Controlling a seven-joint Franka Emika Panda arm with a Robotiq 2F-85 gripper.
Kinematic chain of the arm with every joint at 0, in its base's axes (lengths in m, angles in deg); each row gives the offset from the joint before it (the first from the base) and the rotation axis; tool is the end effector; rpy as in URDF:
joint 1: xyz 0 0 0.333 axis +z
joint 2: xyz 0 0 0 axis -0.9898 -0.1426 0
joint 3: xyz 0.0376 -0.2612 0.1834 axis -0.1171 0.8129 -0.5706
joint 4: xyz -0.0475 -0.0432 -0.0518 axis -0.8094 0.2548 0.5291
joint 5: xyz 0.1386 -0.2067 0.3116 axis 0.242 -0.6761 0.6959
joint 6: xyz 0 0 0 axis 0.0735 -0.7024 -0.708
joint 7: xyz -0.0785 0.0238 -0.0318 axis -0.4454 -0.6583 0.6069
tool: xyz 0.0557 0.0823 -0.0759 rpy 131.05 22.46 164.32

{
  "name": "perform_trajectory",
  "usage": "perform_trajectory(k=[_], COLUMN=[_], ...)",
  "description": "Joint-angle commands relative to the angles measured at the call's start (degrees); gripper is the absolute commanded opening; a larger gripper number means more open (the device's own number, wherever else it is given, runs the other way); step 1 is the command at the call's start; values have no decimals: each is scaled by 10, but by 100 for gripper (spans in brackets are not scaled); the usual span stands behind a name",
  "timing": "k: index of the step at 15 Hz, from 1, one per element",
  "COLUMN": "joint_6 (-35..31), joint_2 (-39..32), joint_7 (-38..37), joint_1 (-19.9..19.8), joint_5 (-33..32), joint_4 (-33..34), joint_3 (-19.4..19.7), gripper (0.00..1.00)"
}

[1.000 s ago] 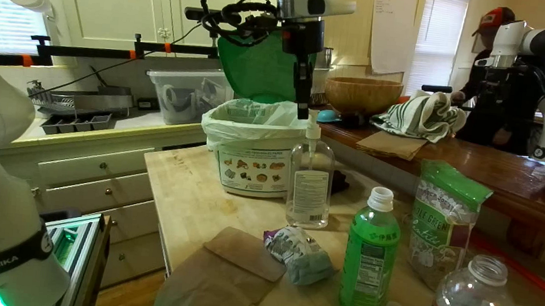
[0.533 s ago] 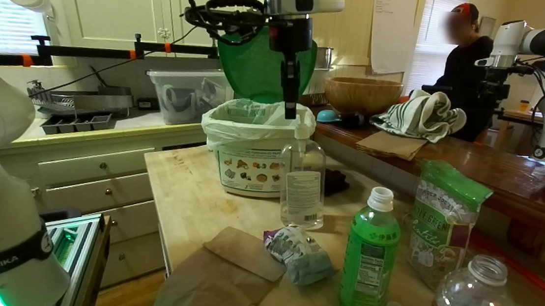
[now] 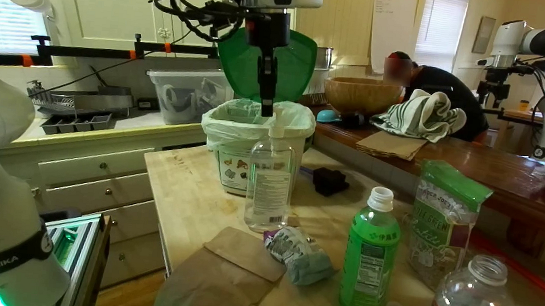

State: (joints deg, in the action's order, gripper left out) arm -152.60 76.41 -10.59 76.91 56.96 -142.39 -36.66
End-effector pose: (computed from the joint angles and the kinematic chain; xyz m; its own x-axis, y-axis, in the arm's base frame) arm 0.4489 -0.0607 0.4989 0.9455 -0.3225 0.0454 -0.3162 -0.9424 -0.1090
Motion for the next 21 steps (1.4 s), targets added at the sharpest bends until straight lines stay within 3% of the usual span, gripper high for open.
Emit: perform_trajectory(k=[1, 2, 6, 11, 21], joint_6=[8, 7, -2, -87, -297], joint_2=[38, 42, 60, 69, -51], joint_7=[21, 21, 20, 9, 13], joint_1=[9, 10, 10, -7, -27], joint_5=[4, 1, -3, -14, -13], joint_4=[-35, -41, -50, -50, -59], joint_3=[-6, -10, -13, -10, 14], gripper=[4, 35, 64, 99, 100])
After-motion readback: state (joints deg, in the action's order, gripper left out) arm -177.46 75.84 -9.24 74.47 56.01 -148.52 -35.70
